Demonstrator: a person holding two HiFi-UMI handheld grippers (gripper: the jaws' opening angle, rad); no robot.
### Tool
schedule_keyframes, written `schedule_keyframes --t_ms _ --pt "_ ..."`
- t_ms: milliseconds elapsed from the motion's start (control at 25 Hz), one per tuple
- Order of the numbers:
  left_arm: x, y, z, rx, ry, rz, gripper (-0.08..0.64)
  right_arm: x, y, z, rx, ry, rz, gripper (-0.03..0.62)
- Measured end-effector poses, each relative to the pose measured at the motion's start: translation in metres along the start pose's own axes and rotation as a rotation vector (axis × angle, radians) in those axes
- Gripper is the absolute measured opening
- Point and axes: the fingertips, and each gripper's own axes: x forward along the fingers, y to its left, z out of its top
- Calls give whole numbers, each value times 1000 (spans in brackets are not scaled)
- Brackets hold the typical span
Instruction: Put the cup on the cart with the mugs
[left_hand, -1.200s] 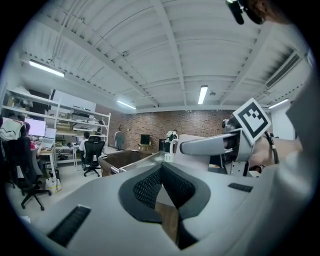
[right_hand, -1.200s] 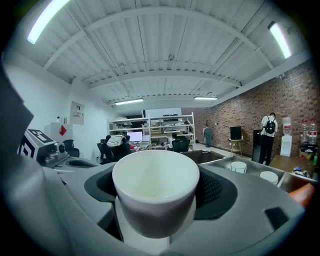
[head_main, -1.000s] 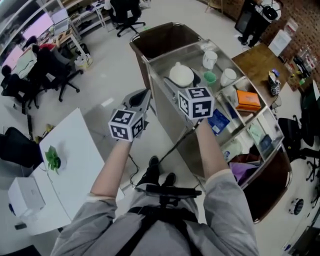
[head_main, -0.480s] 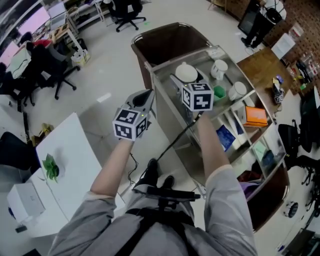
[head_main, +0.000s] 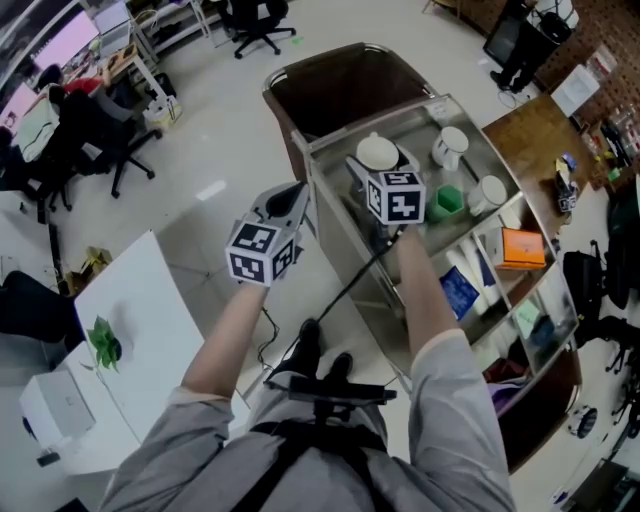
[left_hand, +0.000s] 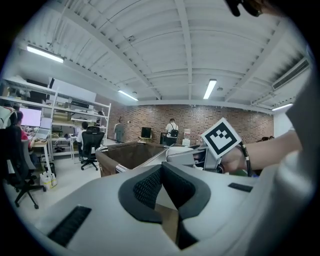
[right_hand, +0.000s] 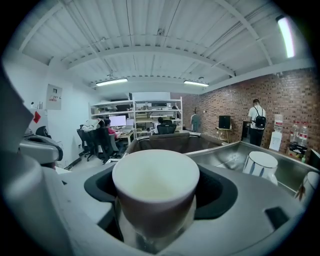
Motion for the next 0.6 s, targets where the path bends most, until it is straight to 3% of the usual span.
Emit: schedule_keyframes --t_ms 400,600 --pt "3 6 -3 -5 5 11 3 17 -4 -29 -23 56 6 442" --pt "-2 8 -6 -6 8 18 3 20 -8 -35 -25 65 -34 445"
